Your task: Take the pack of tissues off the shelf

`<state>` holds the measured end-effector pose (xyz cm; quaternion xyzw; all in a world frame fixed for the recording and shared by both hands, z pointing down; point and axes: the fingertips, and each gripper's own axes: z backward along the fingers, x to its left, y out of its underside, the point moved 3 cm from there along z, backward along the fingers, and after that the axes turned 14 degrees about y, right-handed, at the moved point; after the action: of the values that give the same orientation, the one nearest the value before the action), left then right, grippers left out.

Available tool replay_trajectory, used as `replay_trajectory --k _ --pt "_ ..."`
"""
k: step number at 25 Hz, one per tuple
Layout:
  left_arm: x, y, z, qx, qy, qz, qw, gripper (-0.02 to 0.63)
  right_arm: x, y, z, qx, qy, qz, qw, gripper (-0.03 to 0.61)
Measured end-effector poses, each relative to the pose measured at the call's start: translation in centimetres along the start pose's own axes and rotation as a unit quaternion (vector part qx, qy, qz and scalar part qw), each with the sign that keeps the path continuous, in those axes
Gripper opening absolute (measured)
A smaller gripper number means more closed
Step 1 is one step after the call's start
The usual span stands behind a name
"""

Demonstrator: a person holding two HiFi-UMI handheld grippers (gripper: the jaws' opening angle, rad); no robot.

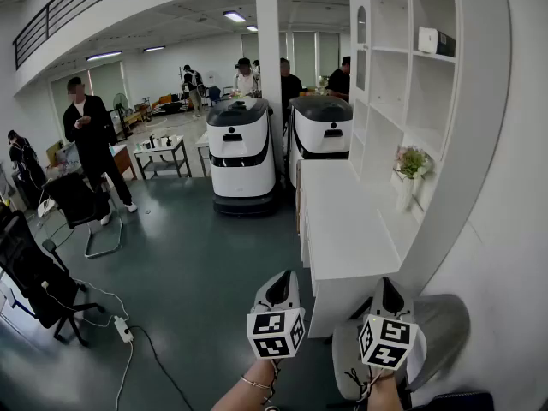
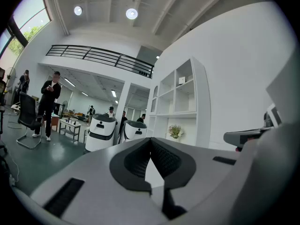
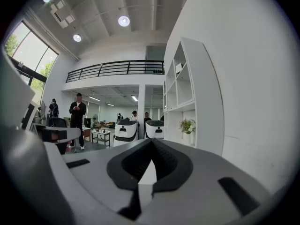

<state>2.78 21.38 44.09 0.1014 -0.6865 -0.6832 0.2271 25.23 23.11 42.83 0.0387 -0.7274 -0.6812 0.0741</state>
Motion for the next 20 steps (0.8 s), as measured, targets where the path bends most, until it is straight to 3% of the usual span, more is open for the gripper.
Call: replay_trajectory --k 18,20 --pt "2.8 -0.2 1.3 -0.005 -0.010 0.002 0.9999 0.017 2.8 0.3 0.0 -0.008 -0.016 -0.028 0.999 0.011" --pt "3.2 -0.2 1.5 -0.005 -0.011 0.003 0.9999 0.017 3.0 0.3 0.1 -0.008 -0.015 -0.029 0.999 0.055"
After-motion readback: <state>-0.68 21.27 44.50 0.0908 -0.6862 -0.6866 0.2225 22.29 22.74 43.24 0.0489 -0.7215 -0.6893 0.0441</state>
